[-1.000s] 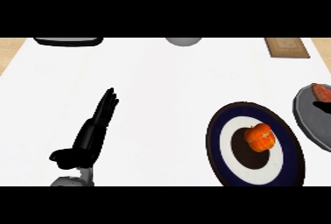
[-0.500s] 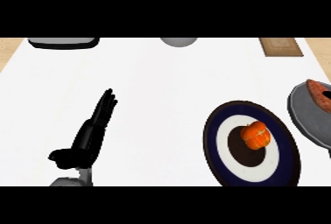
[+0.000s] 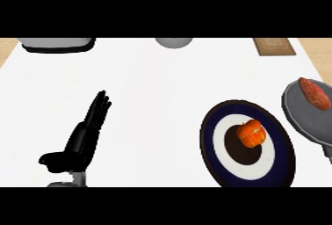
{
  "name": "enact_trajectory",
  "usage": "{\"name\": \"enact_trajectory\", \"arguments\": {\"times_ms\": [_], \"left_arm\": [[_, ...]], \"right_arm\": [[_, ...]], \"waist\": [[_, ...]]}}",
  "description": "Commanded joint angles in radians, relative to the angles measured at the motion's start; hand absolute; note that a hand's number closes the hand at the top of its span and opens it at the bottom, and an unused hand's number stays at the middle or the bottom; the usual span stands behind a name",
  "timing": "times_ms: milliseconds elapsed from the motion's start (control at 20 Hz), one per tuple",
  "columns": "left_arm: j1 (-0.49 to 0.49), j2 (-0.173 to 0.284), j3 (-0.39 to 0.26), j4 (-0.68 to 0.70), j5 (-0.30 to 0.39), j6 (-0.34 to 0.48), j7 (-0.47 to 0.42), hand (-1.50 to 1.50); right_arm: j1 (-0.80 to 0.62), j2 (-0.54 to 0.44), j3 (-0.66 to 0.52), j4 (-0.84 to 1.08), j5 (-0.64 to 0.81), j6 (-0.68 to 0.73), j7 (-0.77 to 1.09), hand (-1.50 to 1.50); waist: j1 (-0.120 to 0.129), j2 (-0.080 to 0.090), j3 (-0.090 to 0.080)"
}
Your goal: Pick the sweet potato from the plate and place it in the pan
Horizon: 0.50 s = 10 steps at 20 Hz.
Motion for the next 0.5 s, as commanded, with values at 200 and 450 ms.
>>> {"name": "enact_trajectory", "arguments": {"times_ms": [200, 450], "left_arm": [[-0.026, -0.014, 0.008, 0.025, 0.002, -0.007, 0.018, 0.00], [-0.033, -0.025, -0.013, -0.054, -0.027, 0.011, 0.072, 0.00]], "right_arm": [[0.311, 0.113, 0.008, -0.395, -0.131, 0.192, 0.021, -1.50], [0.447, 0.235, 0.033, -0.552, -0.109, 0.136, -0.018, -1.50]], "waist": [[0.004, 0.003, 0.000], [0.012, 0.005, 0.001]]}}
